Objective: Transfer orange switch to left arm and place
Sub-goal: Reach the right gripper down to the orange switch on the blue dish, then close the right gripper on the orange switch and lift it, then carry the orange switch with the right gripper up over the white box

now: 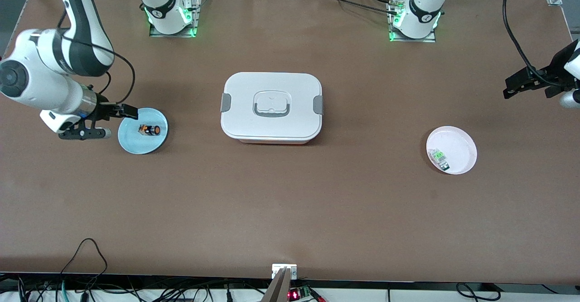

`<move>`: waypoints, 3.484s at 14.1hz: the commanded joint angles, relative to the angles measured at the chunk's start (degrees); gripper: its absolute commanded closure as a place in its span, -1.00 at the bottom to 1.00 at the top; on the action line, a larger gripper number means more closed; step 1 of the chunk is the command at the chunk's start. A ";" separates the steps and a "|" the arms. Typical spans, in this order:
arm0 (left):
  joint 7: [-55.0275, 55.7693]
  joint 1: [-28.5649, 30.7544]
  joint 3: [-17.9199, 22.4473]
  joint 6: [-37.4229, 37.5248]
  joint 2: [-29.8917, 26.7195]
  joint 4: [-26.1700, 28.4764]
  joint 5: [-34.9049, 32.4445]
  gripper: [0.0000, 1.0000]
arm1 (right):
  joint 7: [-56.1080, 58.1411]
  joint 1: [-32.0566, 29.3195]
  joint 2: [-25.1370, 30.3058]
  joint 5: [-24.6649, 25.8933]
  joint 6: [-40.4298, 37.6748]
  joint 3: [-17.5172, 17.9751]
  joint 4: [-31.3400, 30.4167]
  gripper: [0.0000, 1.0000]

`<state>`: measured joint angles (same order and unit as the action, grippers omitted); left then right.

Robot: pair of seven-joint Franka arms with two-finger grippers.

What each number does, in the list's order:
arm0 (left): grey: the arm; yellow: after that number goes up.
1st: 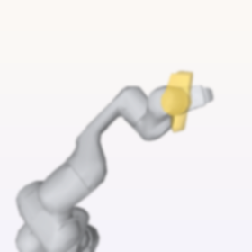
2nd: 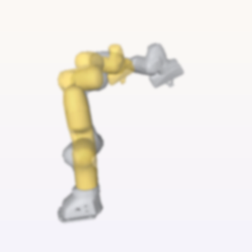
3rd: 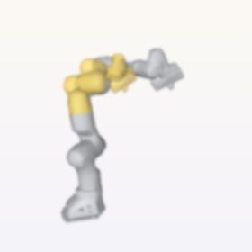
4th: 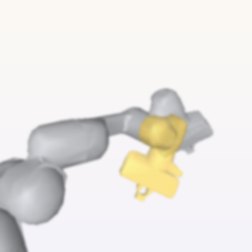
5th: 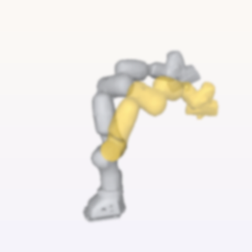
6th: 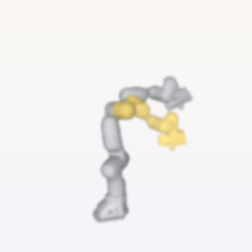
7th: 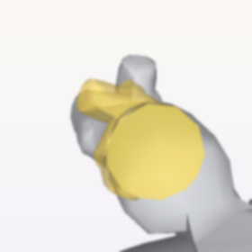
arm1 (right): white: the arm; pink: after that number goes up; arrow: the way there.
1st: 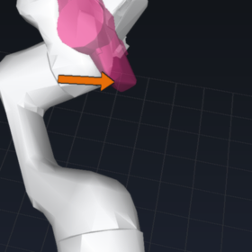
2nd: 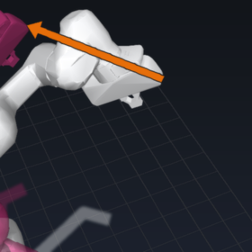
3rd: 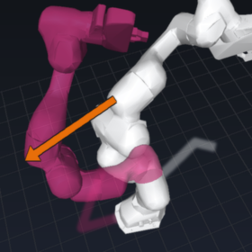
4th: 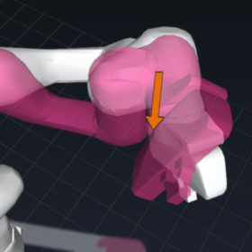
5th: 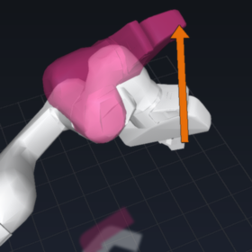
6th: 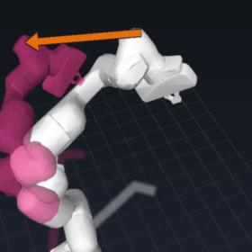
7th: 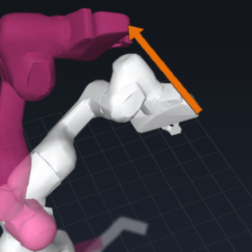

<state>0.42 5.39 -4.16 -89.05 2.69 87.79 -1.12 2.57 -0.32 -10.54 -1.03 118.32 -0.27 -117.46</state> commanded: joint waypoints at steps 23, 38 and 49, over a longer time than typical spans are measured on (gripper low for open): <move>-1.21 0.06 0.47 0.20 -1.10 0.71 1.65 -1.00 | 1.91 -0.56 -13.02 0.32 21.86 -0.43 -8.75 -0.28; -1.47 -0.03 0.99 0.11 -0.84 0.45 1.65 -1.00 | 9.29 -0.56 -2.47 -0.82 -0.37 14.84 8.46 0.82; -1.91 -0.12 1.26 0.11 0.74 0.63 0.86 -1.00 | 7.89 0.41 -4.39 -9.24 -0.20 31.02 23.41 0.82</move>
<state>0.07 5.39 -3.52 -89.04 3.47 88.51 -1.03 10.94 0.06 -12.64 -7.50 118.88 28.33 -98.41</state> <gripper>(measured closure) 0.000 0.269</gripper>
